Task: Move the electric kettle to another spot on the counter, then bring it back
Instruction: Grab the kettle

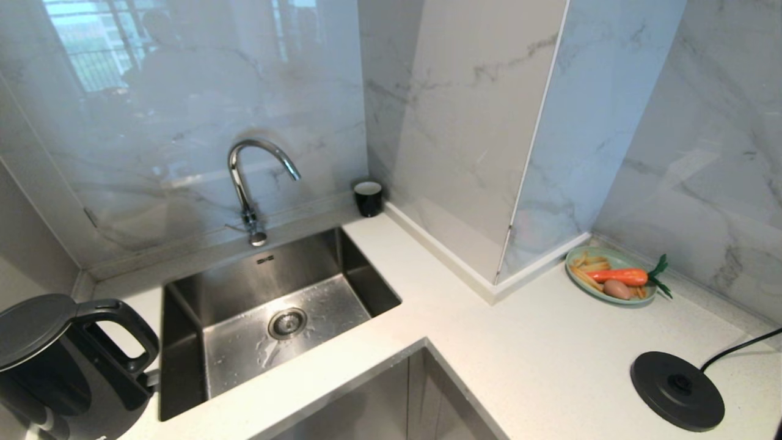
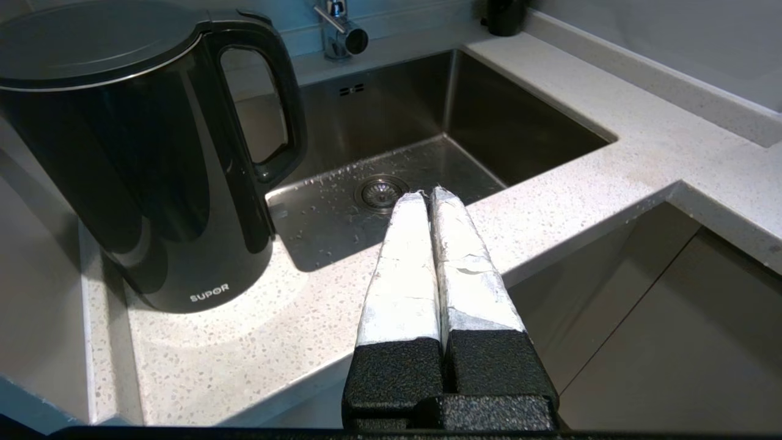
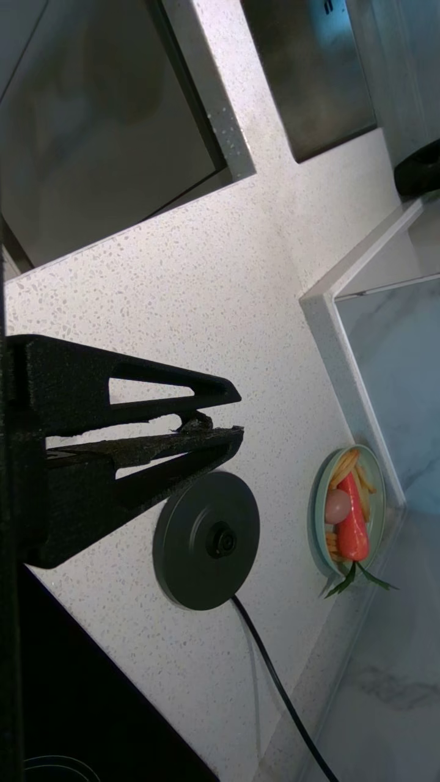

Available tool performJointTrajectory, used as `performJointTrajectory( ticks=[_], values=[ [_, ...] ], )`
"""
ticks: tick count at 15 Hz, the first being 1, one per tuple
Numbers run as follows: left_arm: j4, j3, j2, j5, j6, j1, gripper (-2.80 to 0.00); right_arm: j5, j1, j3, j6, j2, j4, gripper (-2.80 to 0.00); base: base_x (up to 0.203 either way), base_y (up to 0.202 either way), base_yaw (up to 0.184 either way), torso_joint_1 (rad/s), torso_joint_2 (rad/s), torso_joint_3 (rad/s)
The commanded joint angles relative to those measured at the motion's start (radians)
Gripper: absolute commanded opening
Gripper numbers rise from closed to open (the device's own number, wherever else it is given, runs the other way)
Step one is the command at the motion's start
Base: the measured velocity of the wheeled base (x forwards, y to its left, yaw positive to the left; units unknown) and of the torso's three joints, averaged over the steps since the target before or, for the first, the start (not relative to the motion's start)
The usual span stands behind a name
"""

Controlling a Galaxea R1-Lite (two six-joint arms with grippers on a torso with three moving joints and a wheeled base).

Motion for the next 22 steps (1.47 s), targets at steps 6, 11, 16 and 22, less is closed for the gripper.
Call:
performJointTrajectory(
  ticks=[6, 11, 16, 22],
  values=[
    [-0.001, 0.000, 0.000, 0.000, 0.001, 0.002, -2.80, -0.001, 0.000, 0.000, 0.001, 0.000, 0.000, -2.80, 0.000, 0.000, 0.000, 0.000, 0.00, 0.000],
    [-0.007, -0.134, 0.050, -0.010, -0.017, 0.003, -2.80, -0.001, 0.000, 0.000, 0.001, 0.000, 0.000, -2.80, 0.000, 0.000, 0.000, 0.000, 0.00, 0.000],
    [0.013, -0.253, 0.321, -0.055, -0.030, 0.007, -2.80, 0.000, 0.000, 0.000, 0.001, 0.000, 0.000, -2.80, 0.000, 0.000, 0.000, 0.000, 0.00, 0.000],
    [0.026, -0.432, 0.849, -0.038, -0.129, 0.009, -2.80, -0.001, 0.000, 0.000, 0.003, 0.000, 0.000, -2.80, 0.000, 0.000, 0.000, 0.000, 0.00, 0.000]
  ],
)
